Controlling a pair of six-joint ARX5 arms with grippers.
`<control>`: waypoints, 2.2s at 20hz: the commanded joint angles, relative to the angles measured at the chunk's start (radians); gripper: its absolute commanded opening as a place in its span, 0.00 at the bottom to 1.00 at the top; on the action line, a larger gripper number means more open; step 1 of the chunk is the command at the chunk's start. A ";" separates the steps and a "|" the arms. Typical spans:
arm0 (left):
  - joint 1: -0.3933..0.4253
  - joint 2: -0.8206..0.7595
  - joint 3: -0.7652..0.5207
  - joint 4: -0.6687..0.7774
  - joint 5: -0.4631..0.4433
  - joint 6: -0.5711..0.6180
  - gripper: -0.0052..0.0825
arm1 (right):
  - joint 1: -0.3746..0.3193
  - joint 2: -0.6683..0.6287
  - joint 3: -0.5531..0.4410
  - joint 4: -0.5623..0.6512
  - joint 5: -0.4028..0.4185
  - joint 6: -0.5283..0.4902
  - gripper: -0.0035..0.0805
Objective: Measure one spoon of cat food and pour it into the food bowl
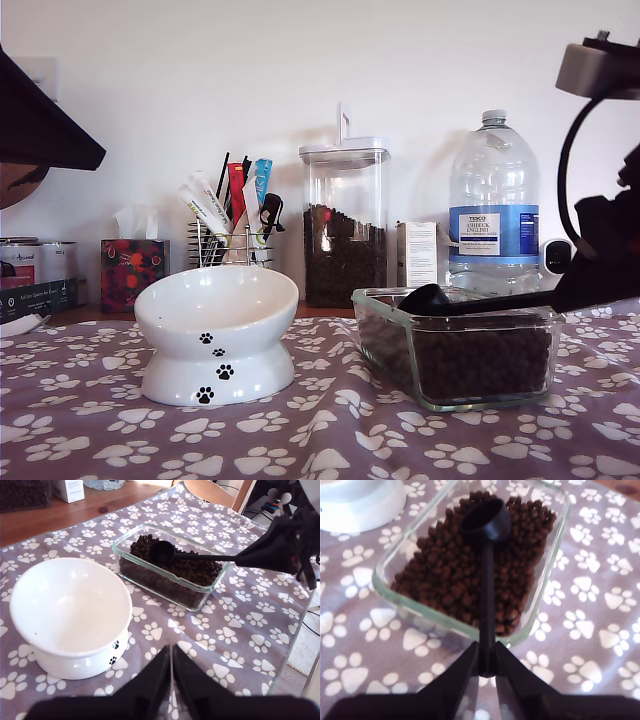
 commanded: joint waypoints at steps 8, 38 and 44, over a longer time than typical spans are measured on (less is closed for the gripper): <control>-0.004 -0.002 -0.016 0.001 -0.002 -0.002 0.04 | 0.025 0.001 0.139 -0.111 0.128 -0.142 0.03; -0.004 -0.002 -0.016 -0.021 0.093 -0.019 0.04 | 0.344 0.176 0.225 -0.270 0.552 -1.116 0.03; -0.004 -0.002 -0.016 -0.021 0.100 -0.019 0.04 | 0.360 0.176 0.238 -0.264 0.541 -0.876 0.03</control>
